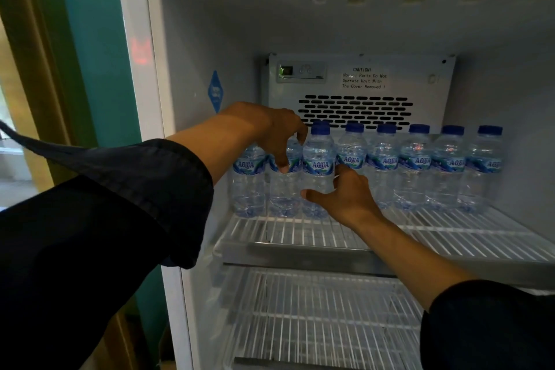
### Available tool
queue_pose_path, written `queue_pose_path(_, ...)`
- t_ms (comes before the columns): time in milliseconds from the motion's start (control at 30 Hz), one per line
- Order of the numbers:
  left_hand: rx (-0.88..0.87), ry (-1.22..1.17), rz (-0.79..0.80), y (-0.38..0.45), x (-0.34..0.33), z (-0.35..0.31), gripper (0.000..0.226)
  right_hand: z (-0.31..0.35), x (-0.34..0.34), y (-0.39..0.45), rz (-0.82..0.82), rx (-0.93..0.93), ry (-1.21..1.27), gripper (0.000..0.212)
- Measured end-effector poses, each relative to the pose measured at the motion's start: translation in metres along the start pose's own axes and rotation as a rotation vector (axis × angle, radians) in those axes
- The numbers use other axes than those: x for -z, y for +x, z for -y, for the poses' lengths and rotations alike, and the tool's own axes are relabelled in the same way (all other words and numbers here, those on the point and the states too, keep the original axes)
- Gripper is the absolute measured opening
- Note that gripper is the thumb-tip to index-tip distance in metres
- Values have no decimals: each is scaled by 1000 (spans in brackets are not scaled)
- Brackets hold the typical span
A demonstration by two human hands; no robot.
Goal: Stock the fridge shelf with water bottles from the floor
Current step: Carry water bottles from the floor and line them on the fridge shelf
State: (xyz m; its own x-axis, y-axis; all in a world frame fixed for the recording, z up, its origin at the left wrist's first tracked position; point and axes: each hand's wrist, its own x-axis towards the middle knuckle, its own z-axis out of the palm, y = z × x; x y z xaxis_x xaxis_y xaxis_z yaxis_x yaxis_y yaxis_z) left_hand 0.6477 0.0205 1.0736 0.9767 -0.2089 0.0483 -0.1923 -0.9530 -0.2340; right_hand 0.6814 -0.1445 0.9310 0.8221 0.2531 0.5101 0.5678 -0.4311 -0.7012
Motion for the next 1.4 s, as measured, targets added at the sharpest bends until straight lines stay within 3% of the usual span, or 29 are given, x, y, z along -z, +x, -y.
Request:
queue_pose_path(300, -7, -13, -12, -6, -1, 1, 78, -2, -2, 1, 8, 2, -33, 77)
queue_pose_path(500, 1, -72, -33, -24, -2, -1, 103, 2, 1, -3, -1, -12, -13, 80)
queue_pose_path(667, 62, 0, -207, -67, -4, -7, 115, 8, 19, -18, 49, -16, -68, 85)
queue_pose_path(800, 85, -57, -349, -108, -18, -25, 107, 17, 38, -47, 109, 80, -250, 92)
queue_pose_path(933, 86, -308, -344, -151, -40, -60, 97, 33, 54, -81, 150, 278, -347, 86)
queue_pose_path(1033, 109, -509, -336, -191, -71, -89, 93, 40, 58, -118, 261, 402, -321, 83)
queue_pose_path(1167, 208, -603, -337, -264, -146, -127, 91, 31, 40, -192, 407, 506, -249, 82)
queue_pose_path(1400, 648, -682, -54, -447, -294, -204, 93, -7, -38, -371, 777, 503, -148, 77)
